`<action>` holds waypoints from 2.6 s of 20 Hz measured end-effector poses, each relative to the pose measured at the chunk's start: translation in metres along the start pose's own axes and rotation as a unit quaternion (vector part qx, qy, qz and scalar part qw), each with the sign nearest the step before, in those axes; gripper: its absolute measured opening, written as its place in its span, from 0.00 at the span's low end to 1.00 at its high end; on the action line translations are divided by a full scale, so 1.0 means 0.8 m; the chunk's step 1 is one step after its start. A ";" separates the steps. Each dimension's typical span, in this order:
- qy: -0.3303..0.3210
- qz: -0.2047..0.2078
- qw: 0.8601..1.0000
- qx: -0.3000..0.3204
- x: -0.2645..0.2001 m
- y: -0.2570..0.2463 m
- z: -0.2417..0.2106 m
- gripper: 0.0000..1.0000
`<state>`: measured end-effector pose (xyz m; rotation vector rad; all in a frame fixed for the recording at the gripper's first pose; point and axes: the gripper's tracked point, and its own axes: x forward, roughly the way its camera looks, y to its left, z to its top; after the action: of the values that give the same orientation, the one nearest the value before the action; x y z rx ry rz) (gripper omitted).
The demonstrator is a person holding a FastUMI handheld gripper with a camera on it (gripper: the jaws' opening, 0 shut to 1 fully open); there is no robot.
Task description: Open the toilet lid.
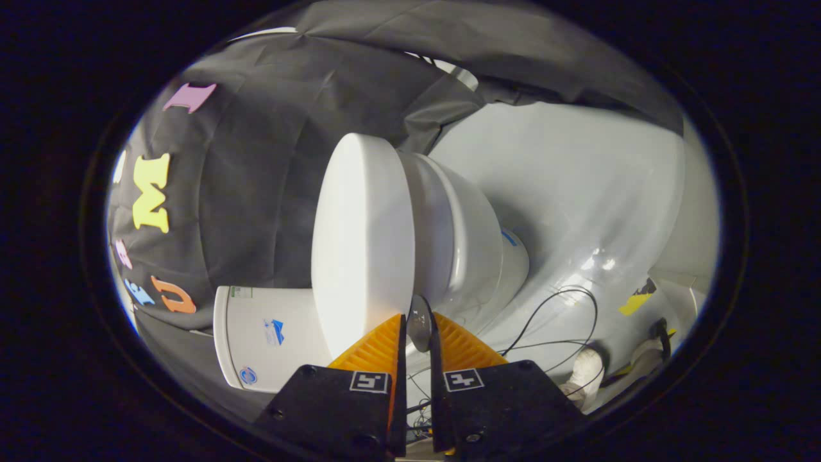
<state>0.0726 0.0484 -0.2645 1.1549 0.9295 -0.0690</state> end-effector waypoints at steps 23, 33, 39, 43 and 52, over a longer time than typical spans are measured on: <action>-0.048 -0.037 0.980 -0.192 -0.054 0.099 -0.013 0.18; -0.062 -0.034 0.955 -0.288 -0.079 0.162 -0.031 0.18; -0.065 -0.034 0.947 -0.313 -0.086 0.187 -0.037 0.18; -0.065 -0.026 0.940 -0.334 -0.088 0.205 -0.047 0.18; -0.067 -0.016 0.923 -0.379 -0.086 0.247 -0.071 0.18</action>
<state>0.0924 0.1542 -0.0759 0.4069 0.7467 0.1737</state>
